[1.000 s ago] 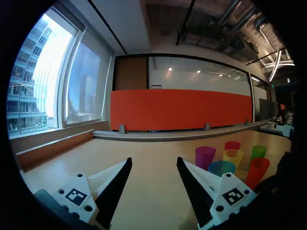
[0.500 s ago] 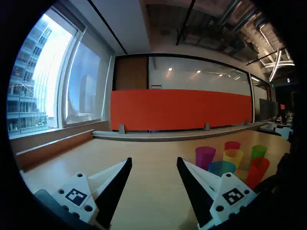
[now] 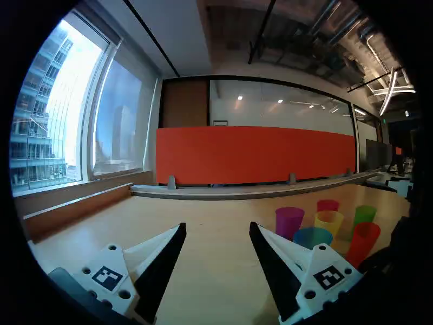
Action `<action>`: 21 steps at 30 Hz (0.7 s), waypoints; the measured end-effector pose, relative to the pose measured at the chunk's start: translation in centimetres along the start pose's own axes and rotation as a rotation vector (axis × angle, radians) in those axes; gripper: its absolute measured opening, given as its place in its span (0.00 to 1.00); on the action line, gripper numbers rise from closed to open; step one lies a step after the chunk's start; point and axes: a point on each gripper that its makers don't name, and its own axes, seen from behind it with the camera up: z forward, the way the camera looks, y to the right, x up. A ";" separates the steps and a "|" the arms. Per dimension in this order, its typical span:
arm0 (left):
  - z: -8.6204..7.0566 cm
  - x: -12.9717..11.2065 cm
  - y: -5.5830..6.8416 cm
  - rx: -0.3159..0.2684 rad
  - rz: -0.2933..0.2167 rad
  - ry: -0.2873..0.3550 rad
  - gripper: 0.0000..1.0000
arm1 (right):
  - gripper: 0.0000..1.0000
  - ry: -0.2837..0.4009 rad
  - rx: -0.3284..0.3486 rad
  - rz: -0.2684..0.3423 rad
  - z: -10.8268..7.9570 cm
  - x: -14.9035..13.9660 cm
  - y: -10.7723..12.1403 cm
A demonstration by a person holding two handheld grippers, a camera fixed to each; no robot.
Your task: Pour water
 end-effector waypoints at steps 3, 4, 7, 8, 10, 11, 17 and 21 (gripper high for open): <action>0.0 0.0 0.0 0.000 0.000 0.000 0.86 | 0.99 -0.001 0.006 0.000 -0.1 0.0 -0.1; 0.0 0.0 0.0 0.000 0.000 0.000 0.86 | 0.99 -0.001 0.008 0.000 -0.1 0.0 -0.2; 0.0 0.0 0.0 0.000 0.000 0.000 0.86 | 0.99 -0.001 0.011 0.000 -0.1 0.0 -0.2; 0.0 0.0 0.1 0.000 0.000 0.000 0.86 | 0.99 -0.002 0.011 0.000 -0.1 0.0 -0.2; 0.0 0.0 0.1 0.000 0.000 0.000 0.86 | 1.00 -0.002 0.011 0.000 -0.2 0.0 -0.2; 0.0 0.0 0.1 0.000 0.000 0.000 0.86 | 0.99 -0.002 0.011 0.000 -0.2 0.0 -0.3; 0.0 -0.1 0.1 0.000 0.000 0.000 0.86 | 0.99 -0.002 0.011 0.000 -0.3 0.0 -0.3; 0.0 0.0 0.1 0.000 0.000 0.000 0.86 | 1.00 -0.002 0.011 0.000 -0.3 0.0 -0.3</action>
